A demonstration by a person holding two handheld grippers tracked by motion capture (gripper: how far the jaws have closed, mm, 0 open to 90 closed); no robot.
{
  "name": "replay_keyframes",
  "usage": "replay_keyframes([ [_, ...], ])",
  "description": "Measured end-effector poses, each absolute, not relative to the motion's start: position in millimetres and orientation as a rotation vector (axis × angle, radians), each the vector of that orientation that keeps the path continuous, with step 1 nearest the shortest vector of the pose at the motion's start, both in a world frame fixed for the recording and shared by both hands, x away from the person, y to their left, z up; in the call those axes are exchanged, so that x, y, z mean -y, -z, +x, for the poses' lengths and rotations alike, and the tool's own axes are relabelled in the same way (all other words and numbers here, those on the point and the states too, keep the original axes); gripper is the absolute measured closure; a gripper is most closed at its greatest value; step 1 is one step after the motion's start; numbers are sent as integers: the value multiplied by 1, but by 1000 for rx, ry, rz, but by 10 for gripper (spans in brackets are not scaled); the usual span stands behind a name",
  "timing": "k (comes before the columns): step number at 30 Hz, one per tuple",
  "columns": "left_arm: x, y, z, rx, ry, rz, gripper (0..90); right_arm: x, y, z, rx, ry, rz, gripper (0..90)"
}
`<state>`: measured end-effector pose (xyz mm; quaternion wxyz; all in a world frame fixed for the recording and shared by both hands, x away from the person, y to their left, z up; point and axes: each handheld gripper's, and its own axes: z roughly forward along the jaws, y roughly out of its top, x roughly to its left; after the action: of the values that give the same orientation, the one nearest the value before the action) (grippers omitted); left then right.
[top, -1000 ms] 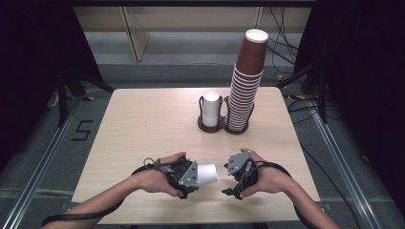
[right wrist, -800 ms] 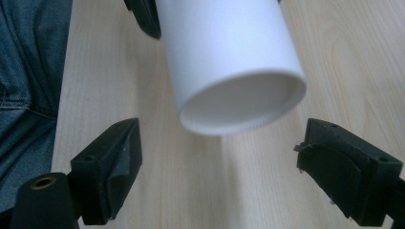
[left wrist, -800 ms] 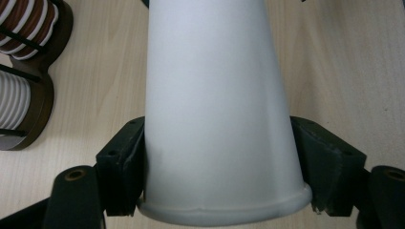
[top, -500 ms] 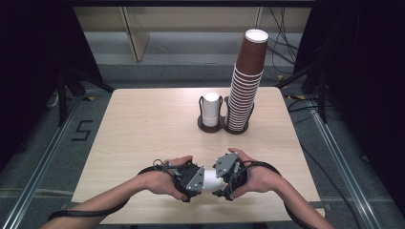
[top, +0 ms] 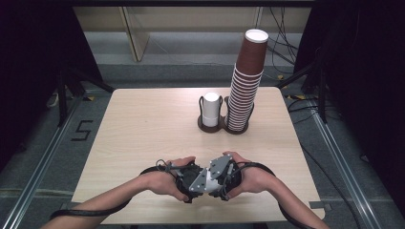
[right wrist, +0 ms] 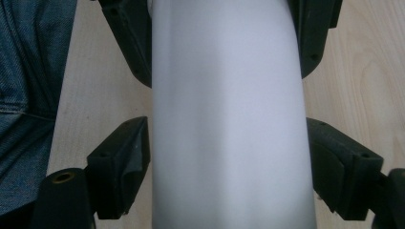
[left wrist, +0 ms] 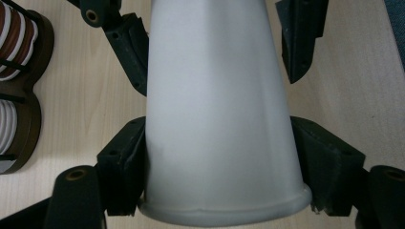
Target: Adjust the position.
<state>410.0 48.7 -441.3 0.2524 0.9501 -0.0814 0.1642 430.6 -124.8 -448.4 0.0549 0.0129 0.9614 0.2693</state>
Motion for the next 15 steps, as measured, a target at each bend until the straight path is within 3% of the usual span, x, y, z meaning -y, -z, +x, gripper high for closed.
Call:
replay_keyframes([
  [6, -49, 442, 410, 216, -445, 2585, 263, 123, 448, 435, -2892, -847, -56, 311],
  [15, -49, 442, 409, 218, -434, 2586, 259, 125, 449, 431, -2923, -833, 16, 336],
])
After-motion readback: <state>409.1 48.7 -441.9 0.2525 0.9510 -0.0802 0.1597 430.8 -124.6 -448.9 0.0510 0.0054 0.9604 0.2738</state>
